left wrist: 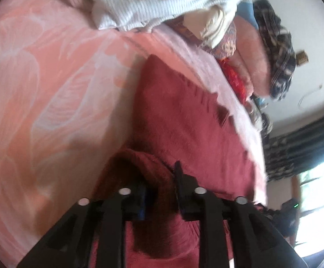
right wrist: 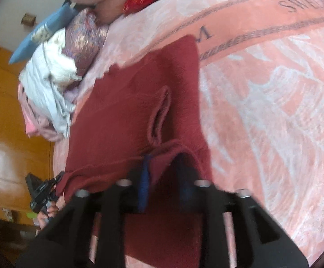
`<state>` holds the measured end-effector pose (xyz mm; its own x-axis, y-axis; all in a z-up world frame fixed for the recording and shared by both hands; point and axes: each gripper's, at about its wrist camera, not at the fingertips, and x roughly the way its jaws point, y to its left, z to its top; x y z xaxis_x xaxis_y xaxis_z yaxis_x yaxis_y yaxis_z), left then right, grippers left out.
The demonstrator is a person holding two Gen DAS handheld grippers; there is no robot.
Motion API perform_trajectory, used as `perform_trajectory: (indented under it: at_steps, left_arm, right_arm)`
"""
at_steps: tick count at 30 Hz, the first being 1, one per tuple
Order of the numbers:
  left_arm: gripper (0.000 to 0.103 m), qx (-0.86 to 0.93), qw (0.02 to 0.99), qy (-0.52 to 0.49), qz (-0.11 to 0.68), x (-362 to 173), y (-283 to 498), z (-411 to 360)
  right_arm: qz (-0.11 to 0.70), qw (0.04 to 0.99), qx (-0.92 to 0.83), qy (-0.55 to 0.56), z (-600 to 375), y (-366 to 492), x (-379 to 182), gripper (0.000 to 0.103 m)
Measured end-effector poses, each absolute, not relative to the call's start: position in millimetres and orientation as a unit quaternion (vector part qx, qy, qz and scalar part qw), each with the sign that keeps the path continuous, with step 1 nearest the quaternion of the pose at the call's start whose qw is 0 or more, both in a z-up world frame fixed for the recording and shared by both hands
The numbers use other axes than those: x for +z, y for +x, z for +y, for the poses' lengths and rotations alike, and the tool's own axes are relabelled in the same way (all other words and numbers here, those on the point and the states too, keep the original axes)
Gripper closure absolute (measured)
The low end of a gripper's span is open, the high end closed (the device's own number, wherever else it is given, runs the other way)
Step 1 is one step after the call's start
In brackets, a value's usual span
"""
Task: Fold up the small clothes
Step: 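Lay the hem over the sweater body and open both tools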
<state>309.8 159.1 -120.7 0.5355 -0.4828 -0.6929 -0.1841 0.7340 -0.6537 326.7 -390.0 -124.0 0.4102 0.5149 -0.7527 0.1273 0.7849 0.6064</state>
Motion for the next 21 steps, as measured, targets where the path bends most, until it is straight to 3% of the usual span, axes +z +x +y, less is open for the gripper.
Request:
perform_trajectory:
  at_steps: [1, 2, 3, 7, 11, 17, 21]
  left_arm:
    - [0.058, -0.091, 0.808, -0.350, 0.465, -115, 309, 161]
    - [0.042, -0.081, 0.820, -0.343, 0.452, -107, 306, 165]
    - [0.036, -0.074, 0.829, -0.338, 0.440, -100, 305, 167]
    - [0.033, -0.076, 0.853, -0.294, 0.425, -84, 299, 171]
    - [0.031, -0.071, 0.877, -0.212, 0.426, -80, 293, 164]
    - [0.030, -0.095, 0.893, -0.106, 0.427, -81, 290, 148]
    - [0.023, -0.118, 0.895, -0.071, 0.423, -79, 292, 133]
  right_arm:
    - [0.527, 0.785, 0.121, 0.302, -394, 325, -122, 0.069]
    - [0.524, 0.788, 0.122, 0.300, -396, 324, -120, 0.069]
    - [0.520, 0.791, 0.125, 0.298, -398, 322, -117, 0.069]
    - [0.519, 0.793, 0.146, 0.282, -403, 315, -109, 0.068]
    - [0.525, 0.799, 0.158, 0.245, -401, 308, -104, 0.052]
    - [0.534, 0.789, 0.172, 0.248, -402, 309, -112, 0.045]
    - [0.545, 0.785, 0.187, 0.228, -389, 311, -115, 0.040]
